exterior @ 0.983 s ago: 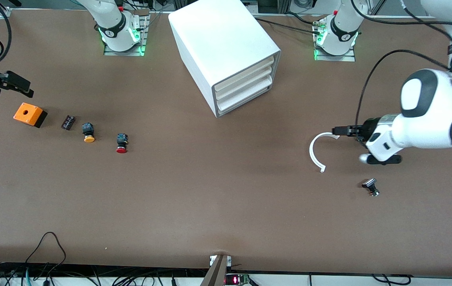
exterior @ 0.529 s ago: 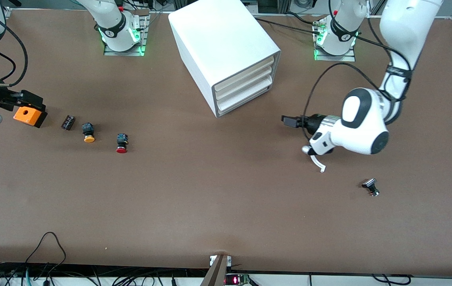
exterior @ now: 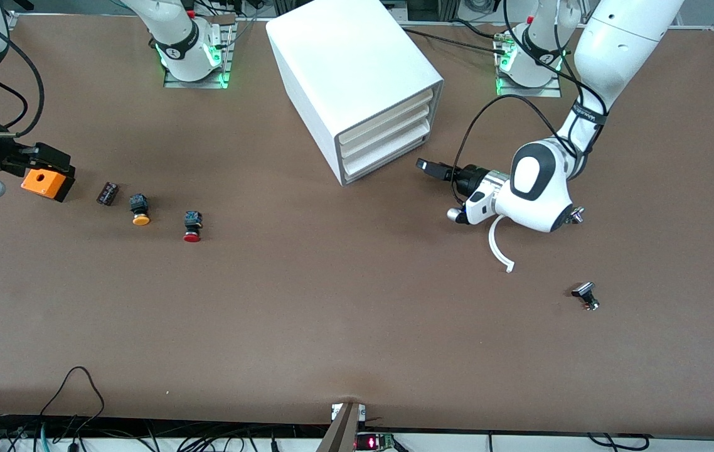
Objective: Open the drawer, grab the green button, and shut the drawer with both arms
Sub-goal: 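Hook the drawer handle with the left gripper, then pull the drawer open with the left gripper while the right gripper approaches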
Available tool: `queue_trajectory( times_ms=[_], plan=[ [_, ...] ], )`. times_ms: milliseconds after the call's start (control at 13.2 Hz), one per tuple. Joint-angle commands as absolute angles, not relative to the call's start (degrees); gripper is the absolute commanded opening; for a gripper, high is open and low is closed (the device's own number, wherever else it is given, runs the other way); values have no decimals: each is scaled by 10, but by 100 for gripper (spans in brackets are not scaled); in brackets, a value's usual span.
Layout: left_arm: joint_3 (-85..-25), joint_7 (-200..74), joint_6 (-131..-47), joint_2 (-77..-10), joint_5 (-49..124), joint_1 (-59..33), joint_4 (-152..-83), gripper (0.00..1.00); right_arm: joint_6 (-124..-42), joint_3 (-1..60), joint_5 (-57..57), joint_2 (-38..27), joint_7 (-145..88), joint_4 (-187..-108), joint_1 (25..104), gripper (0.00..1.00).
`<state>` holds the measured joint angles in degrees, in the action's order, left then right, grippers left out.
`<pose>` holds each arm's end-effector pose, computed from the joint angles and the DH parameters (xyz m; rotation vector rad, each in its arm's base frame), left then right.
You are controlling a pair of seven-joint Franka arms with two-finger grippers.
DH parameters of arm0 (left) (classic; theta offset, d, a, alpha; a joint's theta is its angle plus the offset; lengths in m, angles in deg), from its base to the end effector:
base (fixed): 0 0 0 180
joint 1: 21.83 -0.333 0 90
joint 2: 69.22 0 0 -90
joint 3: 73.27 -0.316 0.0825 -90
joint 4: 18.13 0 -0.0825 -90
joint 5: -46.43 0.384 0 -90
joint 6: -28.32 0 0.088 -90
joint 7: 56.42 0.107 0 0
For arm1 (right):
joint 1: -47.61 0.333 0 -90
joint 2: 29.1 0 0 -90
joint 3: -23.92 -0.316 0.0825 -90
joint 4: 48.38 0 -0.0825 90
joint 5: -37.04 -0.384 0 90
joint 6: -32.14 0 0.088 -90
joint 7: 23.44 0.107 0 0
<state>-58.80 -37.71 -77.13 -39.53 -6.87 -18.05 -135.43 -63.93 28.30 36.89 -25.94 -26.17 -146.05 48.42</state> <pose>0.4855 -0.2294 0.1850 2.1267 -0.0353 -0.7978 0.5702 -0.0344 0.5390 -3.1359 0.0237 0.1300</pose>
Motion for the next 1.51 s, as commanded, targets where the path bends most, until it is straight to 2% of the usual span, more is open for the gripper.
queue_trajectory(
  times_ms=[0, 151, 454, 756, 832, 907, 983, 1058, 1285, 1436],
  plan=[
    [-554, -295, -830, -396, -121, -187, -1415, 100, -632, 283, 360, -255, -263, -1450, 487, 100],
    [-530, -279, -866, -389, -143, -186, -1429, 99, -634, 283, 360, -255, -262, -1449, 487, 100],
    [-512, -272, -878, -382, -182, -186, -1453, 98, -635, 283, 360, -255, -262, -1449, 487, 100],
    [-494, -244, -905, -375, -216, -182, -1476, 88, -634, 283, 360, -255, -263, -1449, 488, 100],
    [-493, -244, -909, -372, -220, -181, -1476, 82, -631, 283, 360, -255, -263, -1449, 488, 100],
    [-493, -244, -916, -369, -221, -178, -1476, 69, -630, 283, 360, -255, -263, -1448, 488, 100],
    [-493, -244, -922, -369, -221, -176, -1476, 32, -630, 283, 361, -255, -263, -1448, 489, 100],
    [-493, -244, -922, -370, -220, -176, -1476, 0, -629, 283, 361, -255, -259, -1448, 489, 100],
    [-501, -245, -922, -375, -212, -183, -1463, 0, -628, 284, 361, -255, -256, -1449, 487, 100],
    [-539, -245, -922, -377, -189, -184, -1444, 0, -628, 285, 362, -251, -256, -1449, 486, 100]
  ],
)
